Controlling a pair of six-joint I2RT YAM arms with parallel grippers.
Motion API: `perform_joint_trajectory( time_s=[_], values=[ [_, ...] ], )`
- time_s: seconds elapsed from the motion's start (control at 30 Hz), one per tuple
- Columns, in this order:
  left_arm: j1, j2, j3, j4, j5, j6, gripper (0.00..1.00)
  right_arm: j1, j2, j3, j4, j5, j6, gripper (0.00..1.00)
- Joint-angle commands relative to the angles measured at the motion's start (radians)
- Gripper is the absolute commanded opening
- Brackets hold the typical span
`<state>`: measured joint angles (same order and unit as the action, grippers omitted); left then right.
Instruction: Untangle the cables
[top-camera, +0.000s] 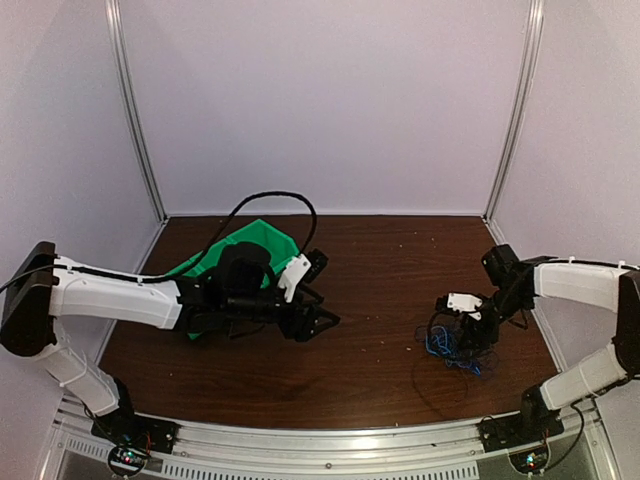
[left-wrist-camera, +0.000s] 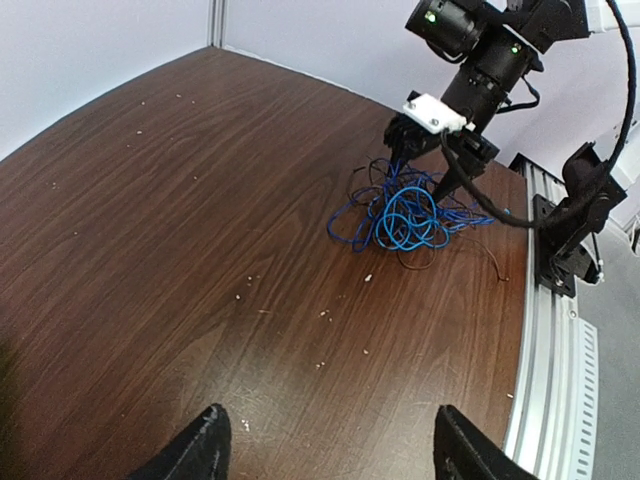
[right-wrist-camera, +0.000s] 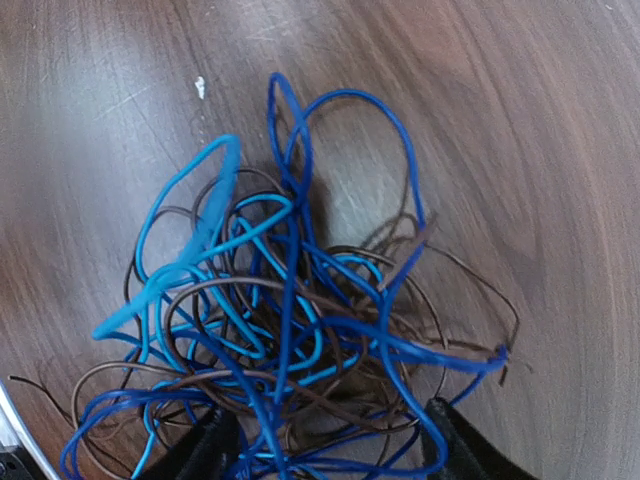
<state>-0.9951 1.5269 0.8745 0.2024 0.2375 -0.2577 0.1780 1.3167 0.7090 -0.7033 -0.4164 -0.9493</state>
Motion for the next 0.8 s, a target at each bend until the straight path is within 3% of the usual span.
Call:
perform_joint_trajectory(
  time_s=[0.0, 0.17, 0.43, 0.5, 0.6, 0.77],
  values=[
    [-0.003, 0.006, -0.032, 0.090, -0.042, -0.034, 0.71, 0.124, 0.091, 0.035, 0.067, 0.018, 0.067, 0.54],
    [-0.004, -0.048, -0.104, 0.133, -0.093, -0.070, 0.71, 0.308, 0.218, 0.138, 0.080, -0.024, 0.130, 0.39],
    [-0.003, -0.178, -0.240, 0.153, -0.219, -0.129, 0.72, 0.572, 0.418, 0.354, 0.050, -0.097, 0.175, 0.31],
    [-0.002, -0.205, -0.257, 0.147, -0.223, -0.134, 0.72, 0.585, 0.452, 0.413, 0.010, -0.127, 0.174, 0.36],
    [-0.003, -0.226, -0.264, 0.132, -0.210, -0.121, 0.72, 0.583, 0.426, 0.459, -0.042, -0.132, 0.162, 0.58],
    [-0.003, -0.230, -0.247, 0.128, -0.129, -0.071, 0.74, 0.555, 0.270, 0.444, -0.112, -0.144, 0.146, 0.72]
  ],
)
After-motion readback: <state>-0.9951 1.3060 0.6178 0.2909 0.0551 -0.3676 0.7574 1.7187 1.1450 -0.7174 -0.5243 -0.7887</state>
